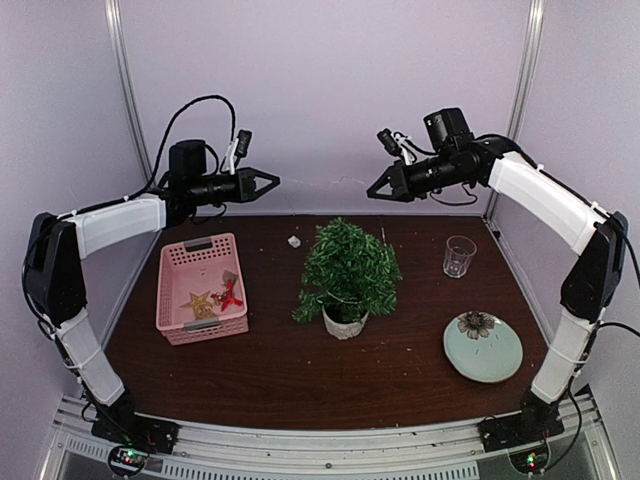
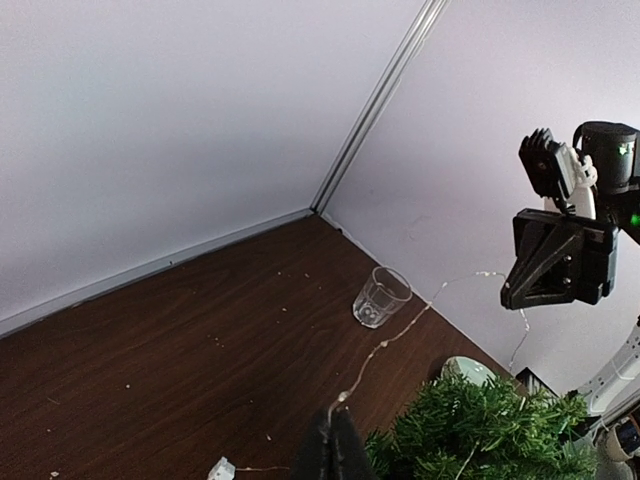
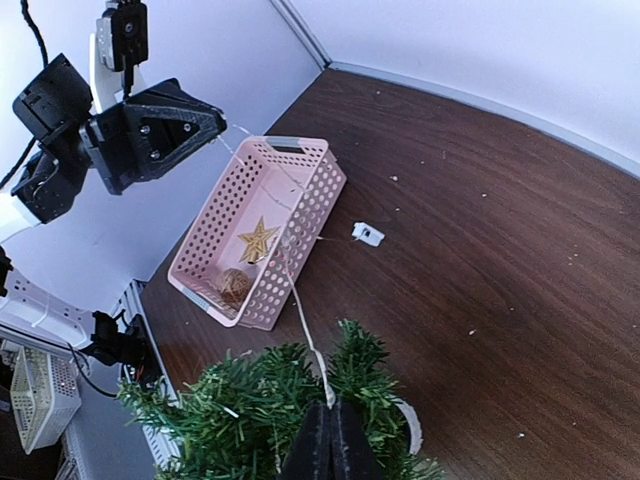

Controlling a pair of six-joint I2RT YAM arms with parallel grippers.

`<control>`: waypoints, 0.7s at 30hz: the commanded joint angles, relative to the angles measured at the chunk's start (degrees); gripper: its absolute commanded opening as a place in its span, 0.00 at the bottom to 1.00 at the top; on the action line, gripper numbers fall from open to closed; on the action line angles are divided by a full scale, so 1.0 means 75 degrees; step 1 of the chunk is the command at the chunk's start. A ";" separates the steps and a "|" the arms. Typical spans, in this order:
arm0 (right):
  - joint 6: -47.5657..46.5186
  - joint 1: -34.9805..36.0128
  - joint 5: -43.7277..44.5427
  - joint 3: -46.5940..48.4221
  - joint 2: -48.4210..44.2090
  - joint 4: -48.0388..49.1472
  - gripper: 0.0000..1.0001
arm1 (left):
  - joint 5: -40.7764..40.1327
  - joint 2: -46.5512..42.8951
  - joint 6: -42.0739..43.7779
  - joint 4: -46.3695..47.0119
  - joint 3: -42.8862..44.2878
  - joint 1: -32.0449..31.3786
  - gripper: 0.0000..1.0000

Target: Decorate the small christmas tree

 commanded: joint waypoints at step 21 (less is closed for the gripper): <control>-0.0973 0.0547 0.0609 0.1079 0.1721 -0.0589 0.00 | -0.0596 -0.1731 0.1147 -0.1860 -0.1700 -0.0056 0.00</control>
